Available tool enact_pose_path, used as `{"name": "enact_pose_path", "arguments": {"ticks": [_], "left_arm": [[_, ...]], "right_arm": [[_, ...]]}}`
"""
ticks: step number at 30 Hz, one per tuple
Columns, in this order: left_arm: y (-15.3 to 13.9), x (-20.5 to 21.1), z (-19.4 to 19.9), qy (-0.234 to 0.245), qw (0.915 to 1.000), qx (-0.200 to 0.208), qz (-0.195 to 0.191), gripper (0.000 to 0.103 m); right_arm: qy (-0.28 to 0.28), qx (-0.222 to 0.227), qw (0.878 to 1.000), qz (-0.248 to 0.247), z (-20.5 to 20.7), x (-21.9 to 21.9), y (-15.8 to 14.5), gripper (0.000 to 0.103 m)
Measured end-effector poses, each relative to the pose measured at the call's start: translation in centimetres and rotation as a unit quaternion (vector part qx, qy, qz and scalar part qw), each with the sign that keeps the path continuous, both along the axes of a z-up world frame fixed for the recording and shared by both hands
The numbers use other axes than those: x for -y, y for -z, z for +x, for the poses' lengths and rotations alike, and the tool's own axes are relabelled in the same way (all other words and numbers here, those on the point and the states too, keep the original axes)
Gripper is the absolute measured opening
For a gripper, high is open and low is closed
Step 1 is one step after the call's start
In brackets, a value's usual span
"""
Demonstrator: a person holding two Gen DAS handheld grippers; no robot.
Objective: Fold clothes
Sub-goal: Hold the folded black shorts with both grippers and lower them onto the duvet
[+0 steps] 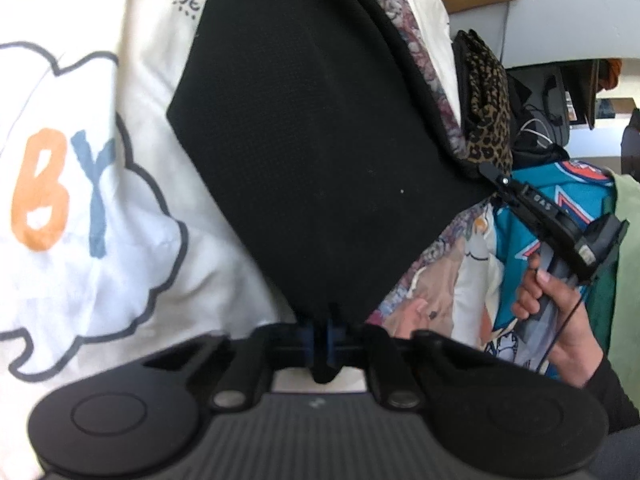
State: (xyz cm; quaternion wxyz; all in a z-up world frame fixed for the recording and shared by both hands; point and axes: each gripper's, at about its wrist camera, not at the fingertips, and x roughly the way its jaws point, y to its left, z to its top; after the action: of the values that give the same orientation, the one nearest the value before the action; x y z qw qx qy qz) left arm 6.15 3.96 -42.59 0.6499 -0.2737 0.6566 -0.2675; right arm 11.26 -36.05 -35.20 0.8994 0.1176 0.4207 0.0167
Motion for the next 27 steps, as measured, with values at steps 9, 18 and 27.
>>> {"name": "enact_pose_path", "arguments": {"ticks": [9, 18, 27], "left_arm": [[-2.5, 0.2, 0.1, 0.031, 0.9993, 0.023, -0.006, 0.003], [-1.9, 0.9, 0.2, 0.048, 0.9988, 0.013, -0.002, 0.003], [-0.2, 2.1, 0.6, 0.070, 0.9971, -0.006, 0.029, 0.008]], "right_arm": [[0.062, -0.002, 0.998, 0.020, -1.0, 2.3, -1.6, 0.006], [0.088, -0.020, 0.996, 0.020, -1.6, 3.4, -0.1, 0.006], [0.099, -0.039, 0.994, 0.015, -1.2, 4.3, 2.0, 0.006]]}}
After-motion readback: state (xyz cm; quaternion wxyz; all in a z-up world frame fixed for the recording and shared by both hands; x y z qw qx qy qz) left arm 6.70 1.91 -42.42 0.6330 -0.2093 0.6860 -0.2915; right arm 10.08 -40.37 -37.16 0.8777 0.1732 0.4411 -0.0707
